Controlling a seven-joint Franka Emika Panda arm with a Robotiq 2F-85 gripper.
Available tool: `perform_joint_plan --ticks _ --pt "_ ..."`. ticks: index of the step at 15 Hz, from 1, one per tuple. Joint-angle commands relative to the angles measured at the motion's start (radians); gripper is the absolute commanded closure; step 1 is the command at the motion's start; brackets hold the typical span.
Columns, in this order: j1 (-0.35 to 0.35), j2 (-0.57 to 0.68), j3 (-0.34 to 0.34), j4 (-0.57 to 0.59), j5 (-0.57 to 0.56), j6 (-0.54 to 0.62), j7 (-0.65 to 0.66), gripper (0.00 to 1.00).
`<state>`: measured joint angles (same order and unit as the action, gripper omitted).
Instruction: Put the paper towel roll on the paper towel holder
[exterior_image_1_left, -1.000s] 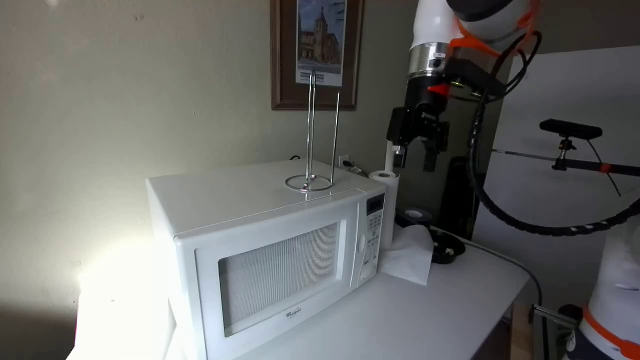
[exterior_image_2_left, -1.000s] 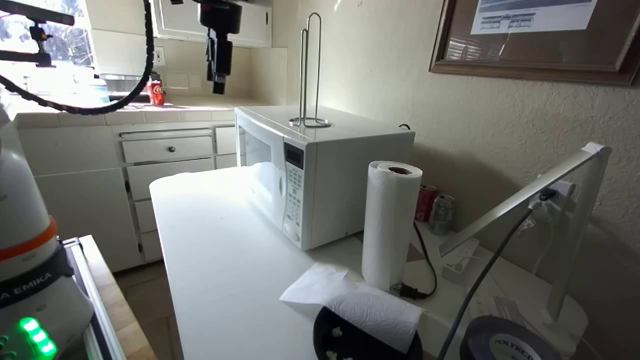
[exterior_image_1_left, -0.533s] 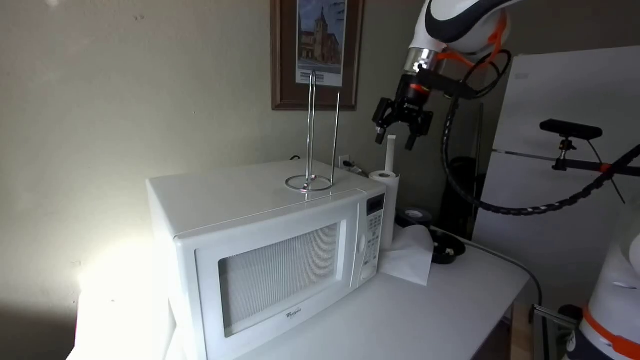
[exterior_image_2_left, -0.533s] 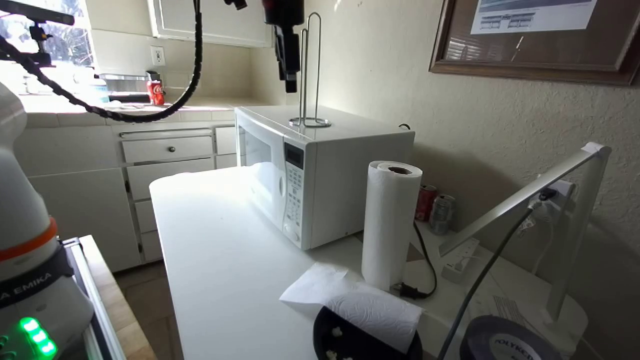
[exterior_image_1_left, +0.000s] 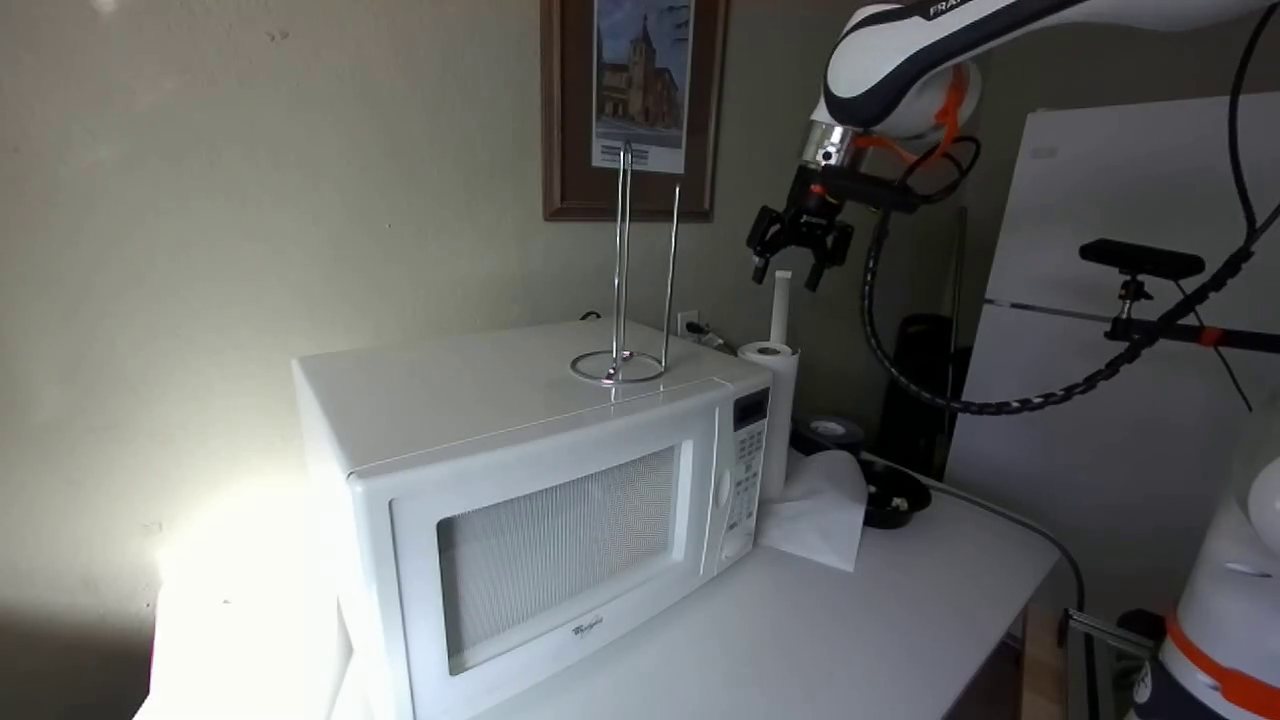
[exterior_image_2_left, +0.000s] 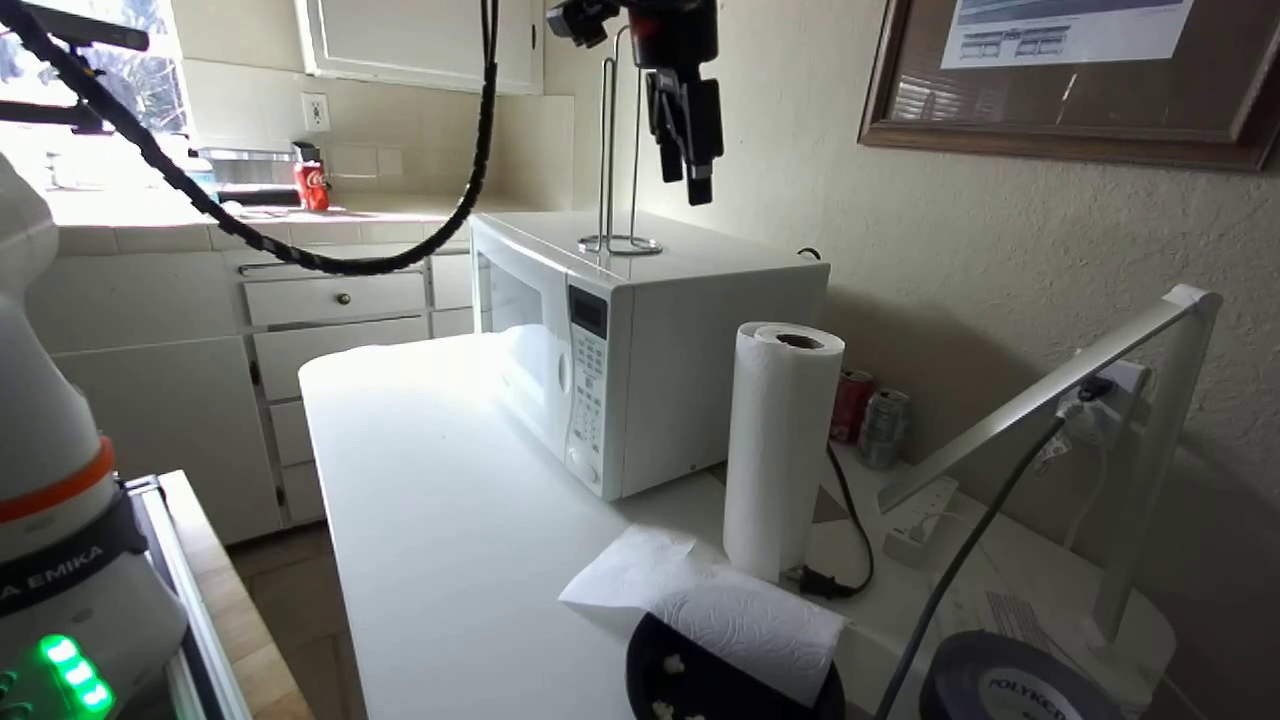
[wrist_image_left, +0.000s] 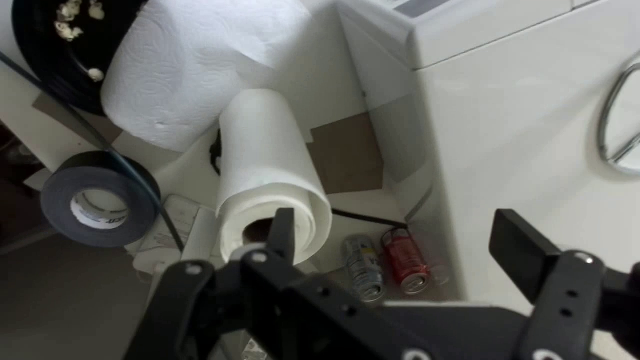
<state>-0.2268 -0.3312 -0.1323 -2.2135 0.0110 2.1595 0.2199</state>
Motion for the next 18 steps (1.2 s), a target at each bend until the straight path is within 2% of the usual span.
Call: perform_joint_plan --ticks 1,5,7,18 --pt "-0.003 0.012 -0.018 0.018 -0.010 -0.003 0.000 0.00" --pt "-0.015 0.029 -0.033 0.041 -0.016 -0.004 -0.001 0.00" --pt "-0.028 0.102 -0.043 0.095 -0.021 -0.009 0.023 0.00" --pt "-0.049 0.347 -0.131 0.232 -0.051 -0.008 -0.074 0.00"
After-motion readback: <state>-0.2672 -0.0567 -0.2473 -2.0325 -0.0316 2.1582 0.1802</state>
